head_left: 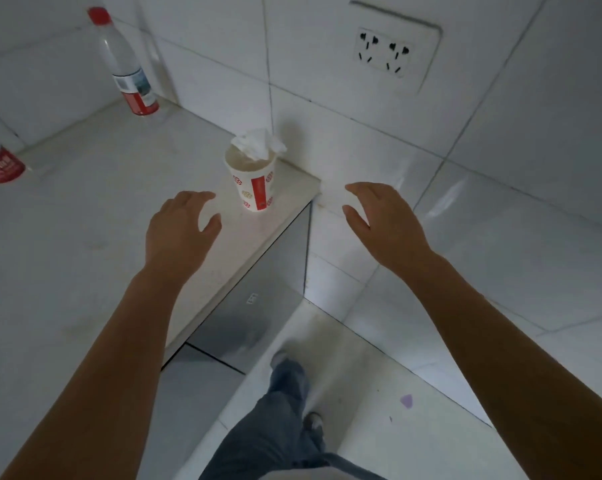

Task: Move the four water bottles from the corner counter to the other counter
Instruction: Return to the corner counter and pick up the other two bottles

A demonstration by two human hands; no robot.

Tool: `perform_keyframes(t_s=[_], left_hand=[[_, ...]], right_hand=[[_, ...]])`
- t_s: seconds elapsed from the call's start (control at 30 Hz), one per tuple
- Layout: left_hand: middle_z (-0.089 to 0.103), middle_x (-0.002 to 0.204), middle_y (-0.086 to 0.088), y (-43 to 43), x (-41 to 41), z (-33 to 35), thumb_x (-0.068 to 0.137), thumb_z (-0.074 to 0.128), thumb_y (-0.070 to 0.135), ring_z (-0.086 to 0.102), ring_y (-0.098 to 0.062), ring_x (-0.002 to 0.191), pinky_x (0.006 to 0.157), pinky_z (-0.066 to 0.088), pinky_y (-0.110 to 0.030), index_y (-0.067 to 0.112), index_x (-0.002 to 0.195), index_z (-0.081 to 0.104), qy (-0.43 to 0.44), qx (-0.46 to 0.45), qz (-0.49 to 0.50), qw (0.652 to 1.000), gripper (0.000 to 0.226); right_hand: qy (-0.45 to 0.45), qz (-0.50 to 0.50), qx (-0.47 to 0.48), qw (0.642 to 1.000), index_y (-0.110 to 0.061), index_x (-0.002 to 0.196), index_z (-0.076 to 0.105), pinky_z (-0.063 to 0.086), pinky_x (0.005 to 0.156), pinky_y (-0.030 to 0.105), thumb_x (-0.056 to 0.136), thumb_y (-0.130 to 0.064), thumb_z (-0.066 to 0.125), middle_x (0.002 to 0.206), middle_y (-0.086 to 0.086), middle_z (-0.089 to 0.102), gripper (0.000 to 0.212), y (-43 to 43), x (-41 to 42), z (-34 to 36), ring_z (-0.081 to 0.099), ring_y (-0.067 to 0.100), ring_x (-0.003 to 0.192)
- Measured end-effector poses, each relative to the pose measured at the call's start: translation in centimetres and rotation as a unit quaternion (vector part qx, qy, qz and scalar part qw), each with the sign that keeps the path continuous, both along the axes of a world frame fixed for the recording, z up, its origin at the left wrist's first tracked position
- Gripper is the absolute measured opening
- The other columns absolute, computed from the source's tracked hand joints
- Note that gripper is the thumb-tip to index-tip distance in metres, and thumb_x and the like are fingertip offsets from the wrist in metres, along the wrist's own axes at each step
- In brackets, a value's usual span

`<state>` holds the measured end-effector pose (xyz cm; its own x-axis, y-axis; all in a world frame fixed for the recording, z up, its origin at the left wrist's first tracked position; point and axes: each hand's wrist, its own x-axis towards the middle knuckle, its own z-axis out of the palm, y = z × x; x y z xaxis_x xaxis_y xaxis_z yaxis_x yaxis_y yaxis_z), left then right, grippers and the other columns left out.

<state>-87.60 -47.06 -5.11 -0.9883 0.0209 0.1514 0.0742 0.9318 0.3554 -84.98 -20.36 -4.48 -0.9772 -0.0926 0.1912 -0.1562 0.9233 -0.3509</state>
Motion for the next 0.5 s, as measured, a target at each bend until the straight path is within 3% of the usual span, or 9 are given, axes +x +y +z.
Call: perform_keyframes(t_s=[0.5], left_hand=[[0.054, 0.132, -0.012, -7.5, -10.5, 1.0, 0.091, 0.053, 0.024, 0.051, -0.032, 0.119, 0.099, 0.040, -0.043, 0.014, 0.129, 0.052, 0.025, 0.010, 0.169, 0.985, 0.040]], right_hand=[[0.037, 0.135, -0.004, 0.990, -0.008, 0.131, 0.046, 0.039, 0.098, 0.033, 0.096, -0.023, 0.041, 0.129, 0.012, 0.056, 0.038, -6.4, -18.1, 3.7, 0.049, 0.026, 0.120]])
